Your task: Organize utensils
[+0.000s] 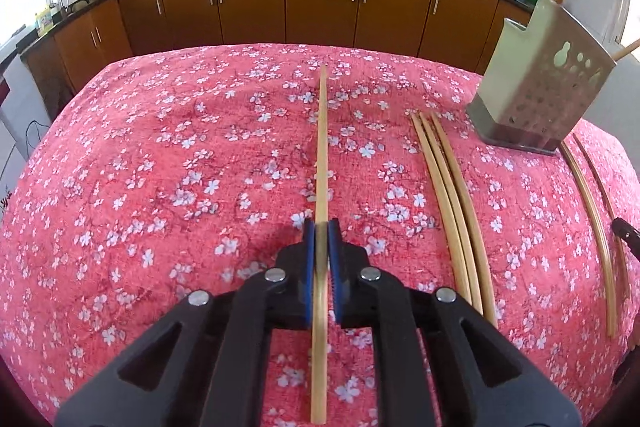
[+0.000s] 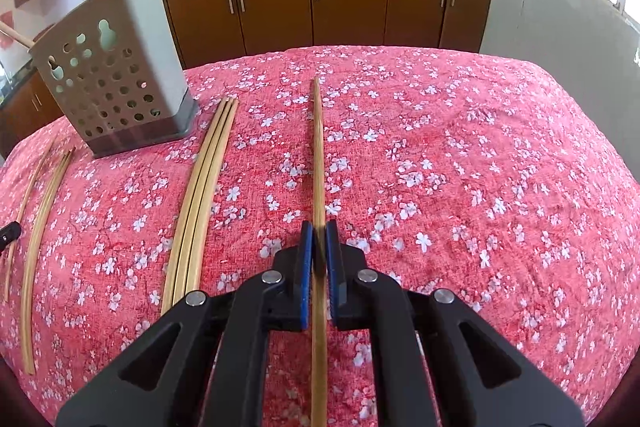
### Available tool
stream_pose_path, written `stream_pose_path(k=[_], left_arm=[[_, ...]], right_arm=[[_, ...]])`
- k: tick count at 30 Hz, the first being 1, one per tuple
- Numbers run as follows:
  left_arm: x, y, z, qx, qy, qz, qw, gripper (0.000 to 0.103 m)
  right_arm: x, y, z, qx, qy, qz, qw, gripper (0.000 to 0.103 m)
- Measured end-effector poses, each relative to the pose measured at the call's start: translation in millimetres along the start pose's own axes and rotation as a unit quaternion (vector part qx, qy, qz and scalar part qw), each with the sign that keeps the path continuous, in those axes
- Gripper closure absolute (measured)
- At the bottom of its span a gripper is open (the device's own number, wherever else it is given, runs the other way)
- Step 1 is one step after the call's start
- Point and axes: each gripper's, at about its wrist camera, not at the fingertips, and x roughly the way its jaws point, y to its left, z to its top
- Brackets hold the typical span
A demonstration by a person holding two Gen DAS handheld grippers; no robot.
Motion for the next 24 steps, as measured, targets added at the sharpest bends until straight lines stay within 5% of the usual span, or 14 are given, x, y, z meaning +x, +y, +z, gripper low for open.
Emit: stream_pose_path(k=[24], left_arm=[[3.3,5.8,-1.7,-0.018,-0.001,-0.020,0.9996,0.092]], right_arm=[[-1.5,2.1,-1.5,-0.011,-0.003,-0.011,1.000,0.095]])
